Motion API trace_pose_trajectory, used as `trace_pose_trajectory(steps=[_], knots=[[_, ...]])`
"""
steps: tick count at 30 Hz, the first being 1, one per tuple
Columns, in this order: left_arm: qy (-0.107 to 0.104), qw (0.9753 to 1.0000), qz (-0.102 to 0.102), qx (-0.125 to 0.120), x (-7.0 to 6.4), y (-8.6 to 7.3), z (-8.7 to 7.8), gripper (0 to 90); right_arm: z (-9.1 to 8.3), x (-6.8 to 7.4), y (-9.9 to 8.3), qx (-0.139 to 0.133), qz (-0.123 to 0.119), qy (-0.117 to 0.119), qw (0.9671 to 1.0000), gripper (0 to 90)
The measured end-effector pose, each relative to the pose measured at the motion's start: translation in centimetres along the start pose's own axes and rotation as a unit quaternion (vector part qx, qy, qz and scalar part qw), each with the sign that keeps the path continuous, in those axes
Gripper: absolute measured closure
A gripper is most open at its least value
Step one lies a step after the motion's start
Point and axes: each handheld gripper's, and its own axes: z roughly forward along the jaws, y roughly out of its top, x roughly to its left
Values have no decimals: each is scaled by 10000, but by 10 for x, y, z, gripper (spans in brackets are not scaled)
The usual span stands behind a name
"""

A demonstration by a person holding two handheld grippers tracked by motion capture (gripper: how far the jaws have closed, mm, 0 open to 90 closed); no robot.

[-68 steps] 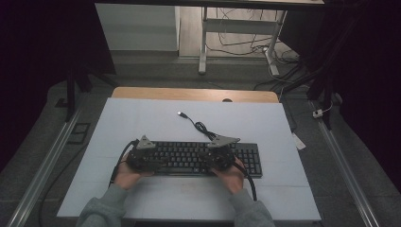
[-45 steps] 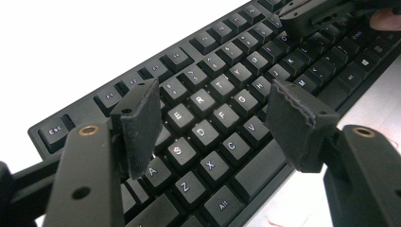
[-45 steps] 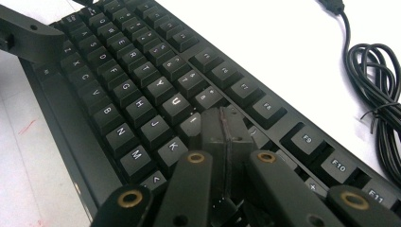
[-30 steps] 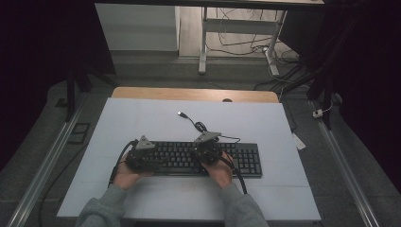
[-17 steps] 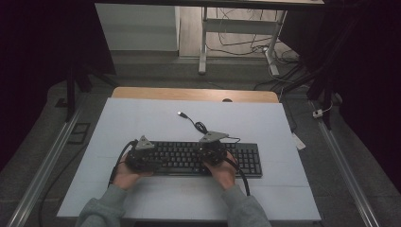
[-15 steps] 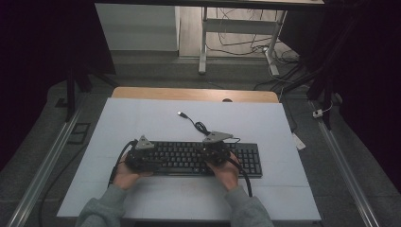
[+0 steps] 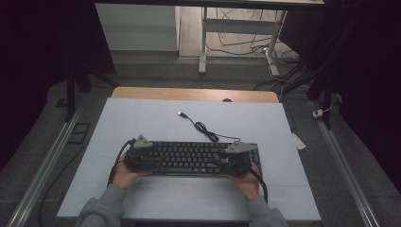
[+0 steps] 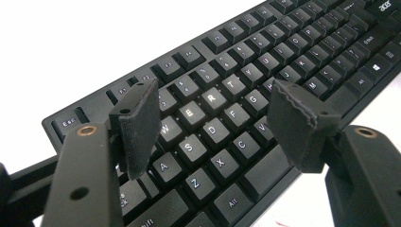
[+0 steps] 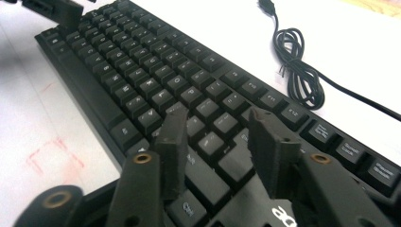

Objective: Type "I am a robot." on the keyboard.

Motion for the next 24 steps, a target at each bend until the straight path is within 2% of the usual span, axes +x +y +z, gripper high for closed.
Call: trace_pose_trajectory(steps=[8,17,24], knots=[[-22,9999,-132,-78,3,1,-2,357,-3,2,-4,18,-142,58,9999,528],[-52,9994,-279,-177,6,1,-4,368,-8,-4,-7,-42,-65,48,10000,527],[-108,9993,-287,-224,7,2,-3,387,-8,-4,-7,-7,-78,51,10000,526]])
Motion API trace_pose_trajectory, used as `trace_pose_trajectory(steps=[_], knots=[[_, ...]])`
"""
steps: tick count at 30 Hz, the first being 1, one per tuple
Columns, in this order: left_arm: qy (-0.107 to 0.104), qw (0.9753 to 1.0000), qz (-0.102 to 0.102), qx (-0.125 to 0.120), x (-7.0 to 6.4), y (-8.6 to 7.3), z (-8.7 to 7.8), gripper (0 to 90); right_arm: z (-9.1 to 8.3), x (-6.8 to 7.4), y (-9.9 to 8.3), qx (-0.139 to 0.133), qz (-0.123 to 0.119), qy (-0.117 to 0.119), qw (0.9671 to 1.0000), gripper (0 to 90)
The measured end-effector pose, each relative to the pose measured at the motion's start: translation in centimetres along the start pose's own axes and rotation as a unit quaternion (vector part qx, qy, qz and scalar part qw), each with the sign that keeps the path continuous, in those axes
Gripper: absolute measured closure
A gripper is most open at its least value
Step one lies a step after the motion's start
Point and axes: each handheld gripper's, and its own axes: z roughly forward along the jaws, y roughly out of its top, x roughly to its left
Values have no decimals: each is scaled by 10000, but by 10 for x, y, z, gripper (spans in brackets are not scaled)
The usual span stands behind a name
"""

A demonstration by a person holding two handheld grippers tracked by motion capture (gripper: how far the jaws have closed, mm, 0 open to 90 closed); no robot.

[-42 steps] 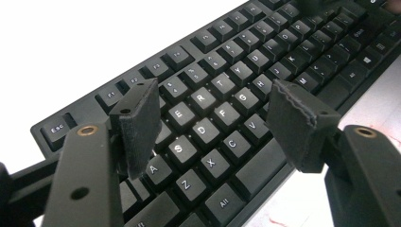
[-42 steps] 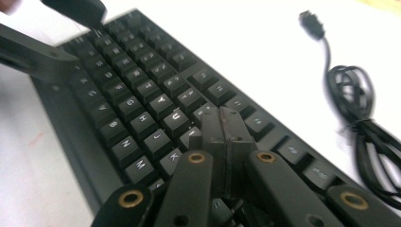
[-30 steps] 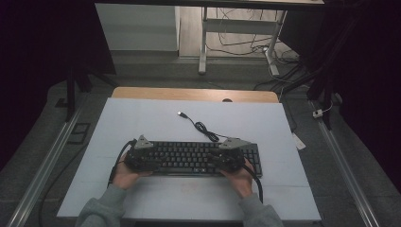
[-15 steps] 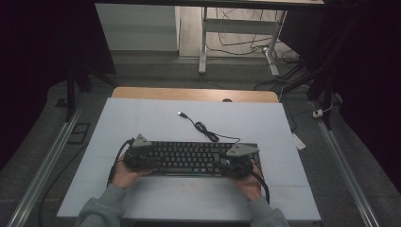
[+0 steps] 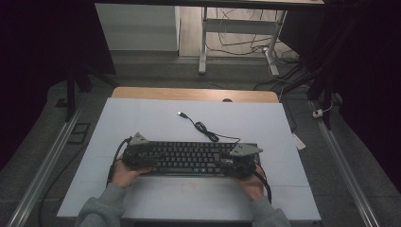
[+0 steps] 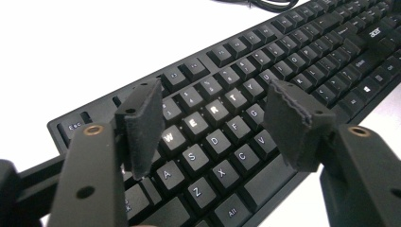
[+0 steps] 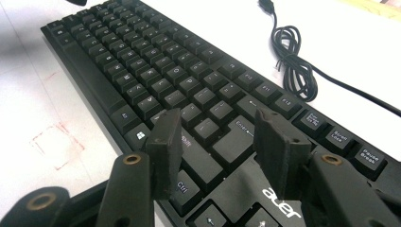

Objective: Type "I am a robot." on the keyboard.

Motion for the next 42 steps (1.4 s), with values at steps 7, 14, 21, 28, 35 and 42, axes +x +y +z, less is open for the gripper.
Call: trace_pose_trajectory(steps=[7,14,21,28,35,42], knots=[[-31,10000,18,-35,-2,3,-1,405,0,1,0,7,-23,1,10000,525],[-191,9997,96,-70,-6,6,0,451,-1,0,-1,22,4,-4,10000,524],[-354,9991,198,-95,-12,9,2,543,-1,1,-1,5,2,-6,10000,524],[-472,9979,445,33,-25,11,9,688,-1,1,-1,11,4,-16,10000,524],[-551,9965,613,161,-30,11,12,854,-2,1,-1,1,5,-23,10000,523],[-632,9929,887,470,-41,9,22,890,-1,1,-2,30,-5,-38,10000,523]])
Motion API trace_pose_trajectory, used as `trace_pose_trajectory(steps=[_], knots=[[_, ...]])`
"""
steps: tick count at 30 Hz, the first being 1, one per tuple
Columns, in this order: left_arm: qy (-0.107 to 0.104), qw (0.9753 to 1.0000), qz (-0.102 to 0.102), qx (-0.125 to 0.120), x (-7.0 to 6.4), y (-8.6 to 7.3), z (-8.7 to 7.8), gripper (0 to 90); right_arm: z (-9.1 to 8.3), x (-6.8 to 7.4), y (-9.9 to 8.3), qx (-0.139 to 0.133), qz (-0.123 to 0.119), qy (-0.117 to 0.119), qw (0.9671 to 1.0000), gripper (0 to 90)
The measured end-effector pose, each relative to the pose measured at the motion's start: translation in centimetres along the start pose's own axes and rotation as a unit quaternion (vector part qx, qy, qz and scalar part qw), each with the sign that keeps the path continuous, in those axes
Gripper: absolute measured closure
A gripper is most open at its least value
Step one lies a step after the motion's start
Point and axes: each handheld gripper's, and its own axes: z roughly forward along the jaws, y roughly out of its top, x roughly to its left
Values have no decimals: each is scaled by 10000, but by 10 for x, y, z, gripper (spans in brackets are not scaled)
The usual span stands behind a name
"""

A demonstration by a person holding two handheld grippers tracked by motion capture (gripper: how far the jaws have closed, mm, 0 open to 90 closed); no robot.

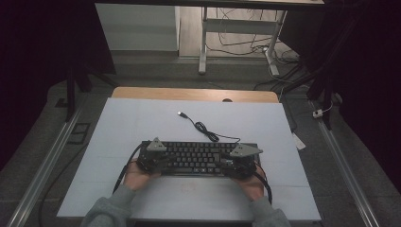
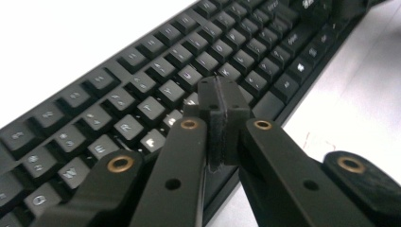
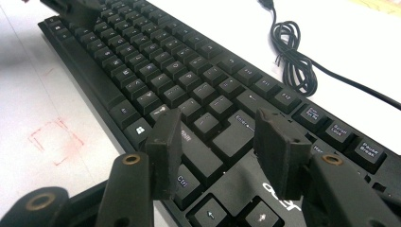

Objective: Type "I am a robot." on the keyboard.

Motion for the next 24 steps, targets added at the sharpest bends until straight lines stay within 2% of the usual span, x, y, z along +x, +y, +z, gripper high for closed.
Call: trace_pose_trajectory(steps=[12,24], knots=[[101,9994,56,331,-3,-2,13,889,1,0,0,17,-8,-30,10000,522],[172,9990,33,423,-3,-3,18,889,2,0,0,48,-20,-41,10000,521]])
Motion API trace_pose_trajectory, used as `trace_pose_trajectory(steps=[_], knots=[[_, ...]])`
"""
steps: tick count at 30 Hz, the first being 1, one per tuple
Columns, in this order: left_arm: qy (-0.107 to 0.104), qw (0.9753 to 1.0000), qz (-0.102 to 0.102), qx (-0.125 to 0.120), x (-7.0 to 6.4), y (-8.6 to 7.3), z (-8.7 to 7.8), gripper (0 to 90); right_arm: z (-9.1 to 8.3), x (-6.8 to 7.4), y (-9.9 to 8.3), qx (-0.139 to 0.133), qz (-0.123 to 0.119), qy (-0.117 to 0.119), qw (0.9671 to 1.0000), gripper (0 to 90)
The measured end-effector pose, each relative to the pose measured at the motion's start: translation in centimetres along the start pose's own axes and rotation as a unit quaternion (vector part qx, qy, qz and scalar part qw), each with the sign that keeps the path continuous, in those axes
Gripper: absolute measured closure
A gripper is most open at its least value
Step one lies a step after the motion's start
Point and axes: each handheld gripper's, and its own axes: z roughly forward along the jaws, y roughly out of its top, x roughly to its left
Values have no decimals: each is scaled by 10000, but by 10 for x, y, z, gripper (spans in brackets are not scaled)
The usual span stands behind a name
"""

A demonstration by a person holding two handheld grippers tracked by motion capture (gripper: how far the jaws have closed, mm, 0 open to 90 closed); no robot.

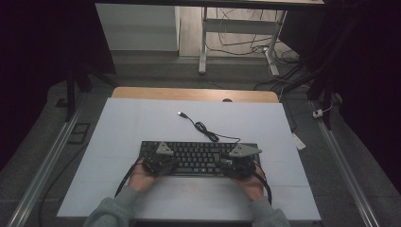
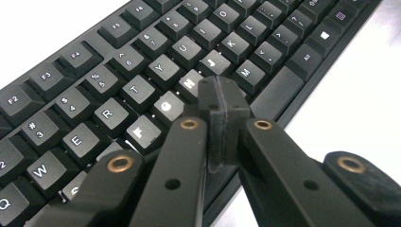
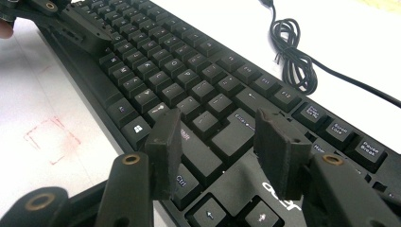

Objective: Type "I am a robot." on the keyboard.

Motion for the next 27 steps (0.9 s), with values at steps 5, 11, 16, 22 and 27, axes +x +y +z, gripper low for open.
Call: trace_pose_trajectory(steps=[5,11,16,22,27], knots=[[37,10000,6,29,-1,-1,4,890,0,0,0,-10,6,-1,10000,521],[80,9998,-10,-160,1,-1,-4,890,0,1,0,-24,-2,2,10000,521],[54,9986,-146,-505,10,-1,-24,888,0,1,0,-46,7,13,10000,521],[178,9950,-564,-808,25,-9,-41,597,3,4,0,-1,-67,81,9999,519],[255,9914,-933,-880,38,-15,-48,451,3,6,1,-47,-36,132,9999,518]])
